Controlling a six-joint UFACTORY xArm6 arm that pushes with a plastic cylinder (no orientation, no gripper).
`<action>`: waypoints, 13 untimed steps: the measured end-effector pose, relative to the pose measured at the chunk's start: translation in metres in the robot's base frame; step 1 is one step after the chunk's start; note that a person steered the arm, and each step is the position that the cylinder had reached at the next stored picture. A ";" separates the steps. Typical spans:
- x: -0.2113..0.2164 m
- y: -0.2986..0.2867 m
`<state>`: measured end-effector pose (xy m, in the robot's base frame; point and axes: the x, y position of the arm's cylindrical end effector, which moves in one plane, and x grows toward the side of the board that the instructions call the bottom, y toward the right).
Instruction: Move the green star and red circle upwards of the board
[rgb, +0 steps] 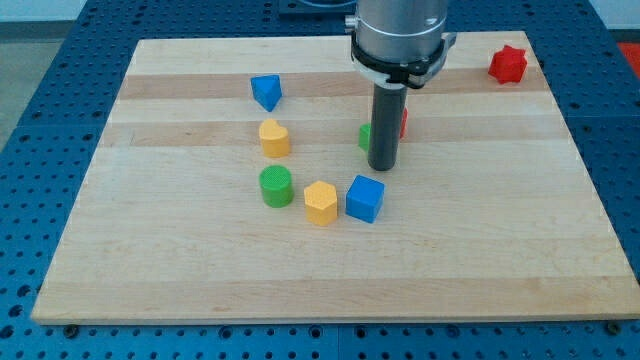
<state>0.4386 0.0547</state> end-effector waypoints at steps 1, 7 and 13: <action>0.000 -0.001; -0.077 -0.003; -0.108 -0.015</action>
<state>0.3307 0.0400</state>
